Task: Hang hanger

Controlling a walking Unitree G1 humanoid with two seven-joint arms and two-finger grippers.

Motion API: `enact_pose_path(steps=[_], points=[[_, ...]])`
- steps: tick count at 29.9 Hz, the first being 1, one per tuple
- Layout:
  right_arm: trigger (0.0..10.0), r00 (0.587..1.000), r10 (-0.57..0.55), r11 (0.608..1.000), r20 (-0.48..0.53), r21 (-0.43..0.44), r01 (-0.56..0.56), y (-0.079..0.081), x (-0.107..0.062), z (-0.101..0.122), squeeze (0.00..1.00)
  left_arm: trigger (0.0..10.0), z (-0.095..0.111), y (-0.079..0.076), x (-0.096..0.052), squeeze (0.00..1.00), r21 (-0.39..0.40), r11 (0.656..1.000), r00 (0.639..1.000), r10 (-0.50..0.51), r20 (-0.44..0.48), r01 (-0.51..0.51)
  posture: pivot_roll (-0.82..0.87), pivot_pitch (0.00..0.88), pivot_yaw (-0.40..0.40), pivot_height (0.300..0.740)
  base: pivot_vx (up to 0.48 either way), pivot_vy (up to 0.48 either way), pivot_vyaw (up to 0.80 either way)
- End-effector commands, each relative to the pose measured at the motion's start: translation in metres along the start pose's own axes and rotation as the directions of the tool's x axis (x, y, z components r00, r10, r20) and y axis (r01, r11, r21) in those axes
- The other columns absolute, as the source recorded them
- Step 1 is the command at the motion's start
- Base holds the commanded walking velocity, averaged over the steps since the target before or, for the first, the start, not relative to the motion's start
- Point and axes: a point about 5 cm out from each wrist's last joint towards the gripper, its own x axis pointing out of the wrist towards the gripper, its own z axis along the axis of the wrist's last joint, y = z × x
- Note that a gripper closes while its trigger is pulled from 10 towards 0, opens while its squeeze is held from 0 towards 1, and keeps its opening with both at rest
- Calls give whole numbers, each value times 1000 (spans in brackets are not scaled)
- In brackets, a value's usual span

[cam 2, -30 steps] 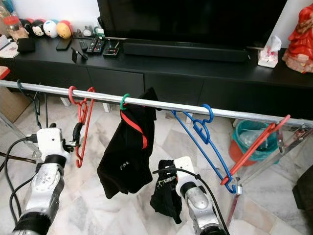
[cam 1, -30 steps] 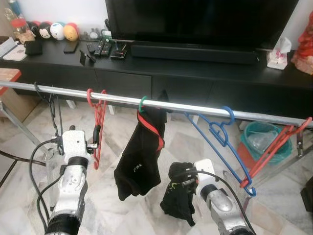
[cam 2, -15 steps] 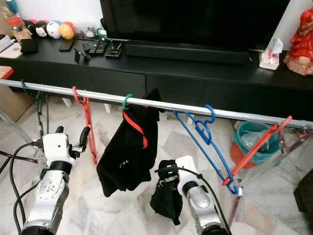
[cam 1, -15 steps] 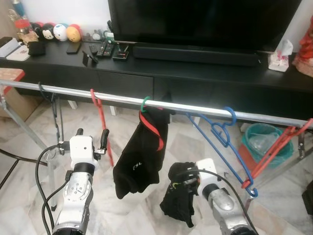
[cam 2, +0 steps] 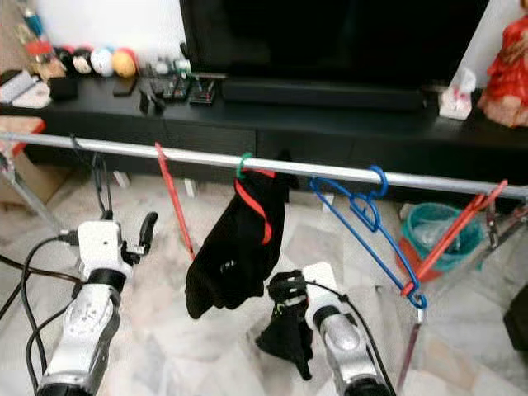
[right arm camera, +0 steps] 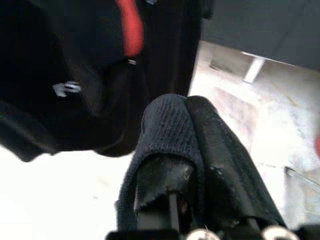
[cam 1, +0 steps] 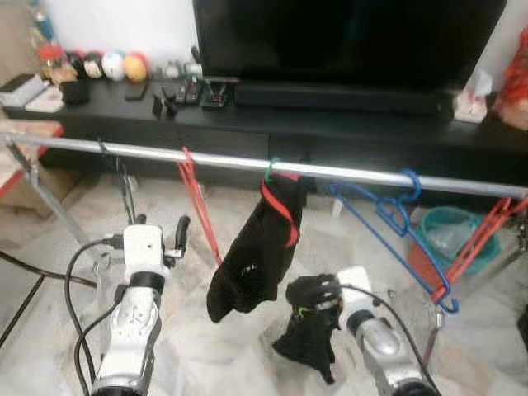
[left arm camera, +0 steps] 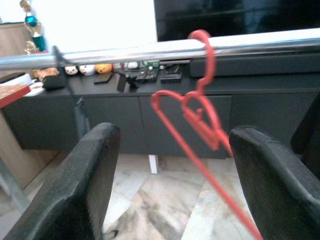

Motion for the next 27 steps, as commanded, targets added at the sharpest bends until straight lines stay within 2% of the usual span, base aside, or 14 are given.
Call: enact_pose_path(steps=[1,27], points=[[10000,1000,2,1000,30,-5,-2,0,3,7,0,10000,3,-2,0,0,-8,1000,1000,-7,7,8,-42,23,15,740,0,0,0],[10000,999,6,1000,36,-7,-6,1,4,9,0,10000,12,-6,5,0,-42,999,1000,3,18,-2,-41,16,15,740,0,0,0]])
